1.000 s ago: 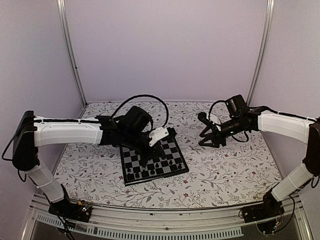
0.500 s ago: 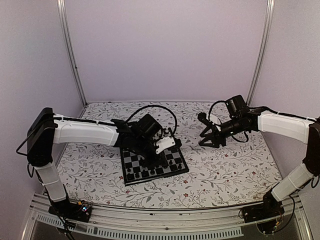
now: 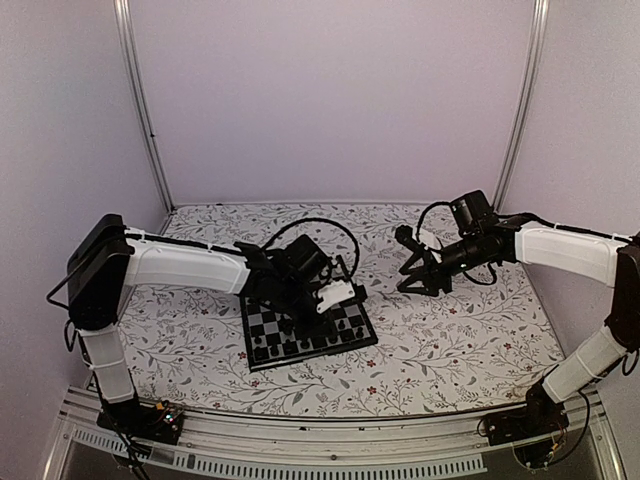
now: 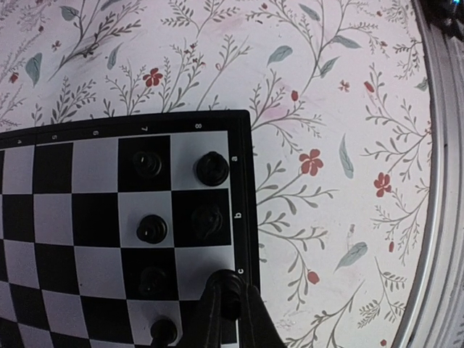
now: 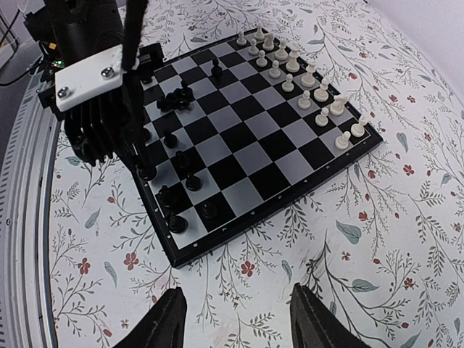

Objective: Set up the chess pieces on the board
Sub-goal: Place the chess piece on the chessboard, then pick up the chess piece from the chessboard.

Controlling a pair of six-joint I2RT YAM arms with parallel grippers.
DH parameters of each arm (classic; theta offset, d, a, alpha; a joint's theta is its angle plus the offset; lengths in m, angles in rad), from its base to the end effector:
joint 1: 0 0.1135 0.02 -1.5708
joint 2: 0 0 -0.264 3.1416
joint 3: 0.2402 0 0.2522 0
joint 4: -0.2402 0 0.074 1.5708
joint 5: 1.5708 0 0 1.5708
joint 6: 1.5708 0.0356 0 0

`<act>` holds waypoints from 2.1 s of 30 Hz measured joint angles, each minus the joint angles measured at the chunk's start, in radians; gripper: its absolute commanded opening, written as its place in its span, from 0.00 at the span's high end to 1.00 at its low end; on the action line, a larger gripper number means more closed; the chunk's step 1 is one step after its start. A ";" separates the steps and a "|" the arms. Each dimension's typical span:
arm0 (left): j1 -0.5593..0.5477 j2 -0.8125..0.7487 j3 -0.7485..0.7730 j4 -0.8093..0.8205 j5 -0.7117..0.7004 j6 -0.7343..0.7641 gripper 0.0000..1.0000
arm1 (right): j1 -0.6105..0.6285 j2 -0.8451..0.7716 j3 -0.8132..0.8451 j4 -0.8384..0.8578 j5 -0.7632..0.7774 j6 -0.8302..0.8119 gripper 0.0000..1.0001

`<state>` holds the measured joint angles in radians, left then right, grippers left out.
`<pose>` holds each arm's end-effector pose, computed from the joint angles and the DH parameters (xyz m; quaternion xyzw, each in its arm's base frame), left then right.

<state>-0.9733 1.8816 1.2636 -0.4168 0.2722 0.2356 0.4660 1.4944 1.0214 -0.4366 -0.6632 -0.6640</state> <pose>0.2117 -0.3282 0.1787 0.5725 0.7657 -0.2166 0.1975 0.2652 0.1579 0.2380 -0.5681 0.6988 0.2761 0.3359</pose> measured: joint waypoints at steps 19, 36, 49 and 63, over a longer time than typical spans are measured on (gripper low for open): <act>0.001 0.043 0.028 -0.013 -0.028 -0.006 0.86 | 0.000 0.014 0.000 -0.005 -0.001 -0.006 0.48; 0.003 0.040 0.039 -0.024 -0.035 -0.027 0.78 | 0.000 0.016 0.000 -0.011 -0.005 -0.006 0.48; 0.077 -0.208 0.019 -0.072 -0.272 -0.084 0.74 | 0.000 0.025 0.000 -0.012 -0.005 -0.007 0.48; 0.165 -0.119 -0.060 -0.148 -0.303 -0.137 0.73 | 0.000 0.033 0.000 -0.014 -0.005 -0.007 0.48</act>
<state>-0.8085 1.7630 1.2041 -0.5648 -0.0303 0.0986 0.4660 1.5272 1.0214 -0.4507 -0.6678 -0.6712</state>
